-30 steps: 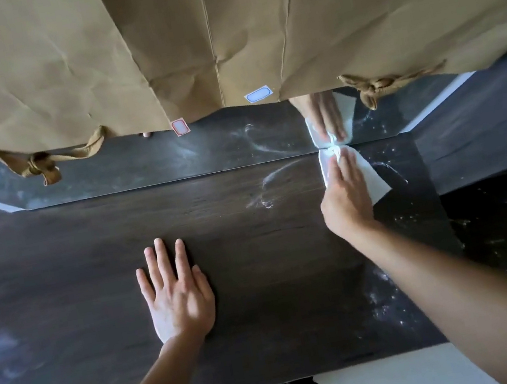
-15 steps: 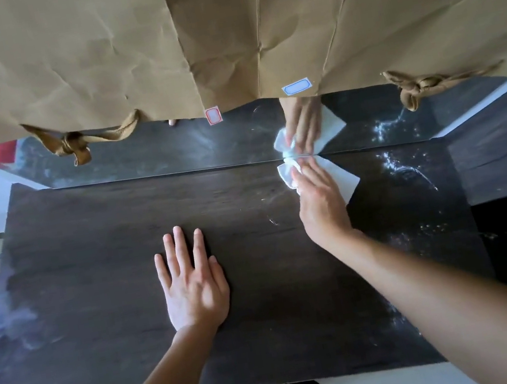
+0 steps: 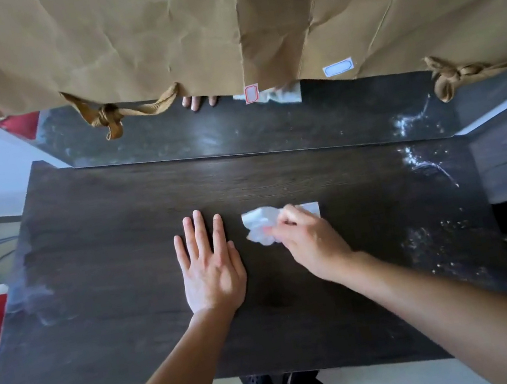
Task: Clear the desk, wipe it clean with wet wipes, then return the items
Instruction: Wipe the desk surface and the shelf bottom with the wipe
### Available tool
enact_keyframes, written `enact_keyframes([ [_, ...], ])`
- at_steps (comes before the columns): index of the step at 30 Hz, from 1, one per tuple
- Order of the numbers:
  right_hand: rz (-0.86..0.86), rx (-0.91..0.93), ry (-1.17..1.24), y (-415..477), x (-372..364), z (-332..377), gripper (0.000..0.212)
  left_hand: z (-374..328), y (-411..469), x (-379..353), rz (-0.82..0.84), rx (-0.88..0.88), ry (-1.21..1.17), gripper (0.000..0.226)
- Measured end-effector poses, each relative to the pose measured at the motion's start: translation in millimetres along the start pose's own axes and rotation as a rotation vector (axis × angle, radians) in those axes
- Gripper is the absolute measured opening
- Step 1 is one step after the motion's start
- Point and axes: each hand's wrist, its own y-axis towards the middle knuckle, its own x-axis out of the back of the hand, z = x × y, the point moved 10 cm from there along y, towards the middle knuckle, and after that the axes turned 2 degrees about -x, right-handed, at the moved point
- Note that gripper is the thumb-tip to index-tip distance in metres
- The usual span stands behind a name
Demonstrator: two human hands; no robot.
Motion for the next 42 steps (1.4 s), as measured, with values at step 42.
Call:
enact_keyframes([
  [42,-0.403,-0.632,-0.044,-252,38,-27,0.027,-120,-72,-21,0.130,-0.176,-0.187,0.052],
])
